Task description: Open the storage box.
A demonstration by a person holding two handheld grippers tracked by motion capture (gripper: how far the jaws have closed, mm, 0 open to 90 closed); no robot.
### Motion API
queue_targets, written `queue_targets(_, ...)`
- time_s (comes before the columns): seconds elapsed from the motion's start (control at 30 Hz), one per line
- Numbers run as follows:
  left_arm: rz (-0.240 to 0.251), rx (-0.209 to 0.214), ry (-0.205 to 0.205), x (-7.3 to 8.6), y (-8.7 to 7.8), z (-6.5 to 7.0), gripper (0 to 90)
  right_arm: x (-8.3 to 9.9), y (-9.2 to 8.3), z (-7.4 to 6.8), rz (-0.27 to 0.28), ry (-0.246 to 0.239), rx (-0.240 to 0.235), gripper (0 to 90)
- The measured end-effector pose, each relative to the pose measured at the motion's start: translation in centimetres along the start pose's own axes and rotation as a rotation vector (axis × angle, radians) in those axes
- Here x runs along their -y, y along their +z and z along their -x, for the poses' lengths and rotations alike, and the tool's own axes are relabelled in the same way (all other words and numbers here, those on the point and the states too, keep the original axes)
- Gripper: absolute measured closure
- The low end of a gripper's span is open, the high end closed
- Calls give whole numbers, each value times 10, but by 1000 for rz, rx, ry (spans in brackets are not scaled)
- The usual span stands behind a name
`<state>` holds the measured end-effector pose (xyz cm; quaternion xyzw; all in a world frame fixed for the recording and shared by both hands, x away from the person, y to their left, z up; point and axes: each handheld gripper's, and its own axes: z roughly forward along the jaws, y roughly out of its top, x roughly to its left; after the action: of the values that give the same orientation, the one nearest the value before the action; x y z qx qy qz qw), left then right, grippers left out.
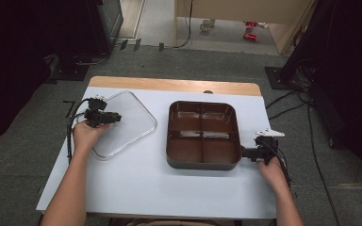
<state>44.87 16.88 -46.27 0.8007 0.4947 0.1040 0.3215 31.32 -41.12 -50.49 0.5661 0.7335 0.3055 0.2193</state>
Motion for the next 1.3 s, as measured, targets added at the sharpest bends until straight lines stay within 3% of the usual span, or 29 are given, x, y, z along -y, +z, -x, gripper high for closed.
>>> queue_targets(0.1, -5, -11, 5, 1, 3, -1, 589, 0, 0, 0, 0, 0, 0, 0)
queue_targets(0.37, 14, 18, -48, 3, 3, -4, 571, 0, 0, 0, 0, 0, 0, 0)
queue_targets(0.57, 73, 26, -60, -2, -17, -2, 466, 0, 0, 0, 0, 0, 0, 0)
queue_targets(0.7, 106, 31, -45, -6, -30, 4, 434, 0, 0, 0, 0, -1, 0, 0)
queue_targets(0.93, 117, 89, -25, -9, -43, 19, 380, 0, 0, 0, 0, 0, 0, 0)
queue_targets(1.17, 165, 135, 1, -5, -55, 39, 351, 0, 0, 0, 0, 0, 0, 0)
queue_targets(1.3, 145, 95, 29, 2, -56, 56, 338, 0, 0, 0, 1, 0, 0, 0)
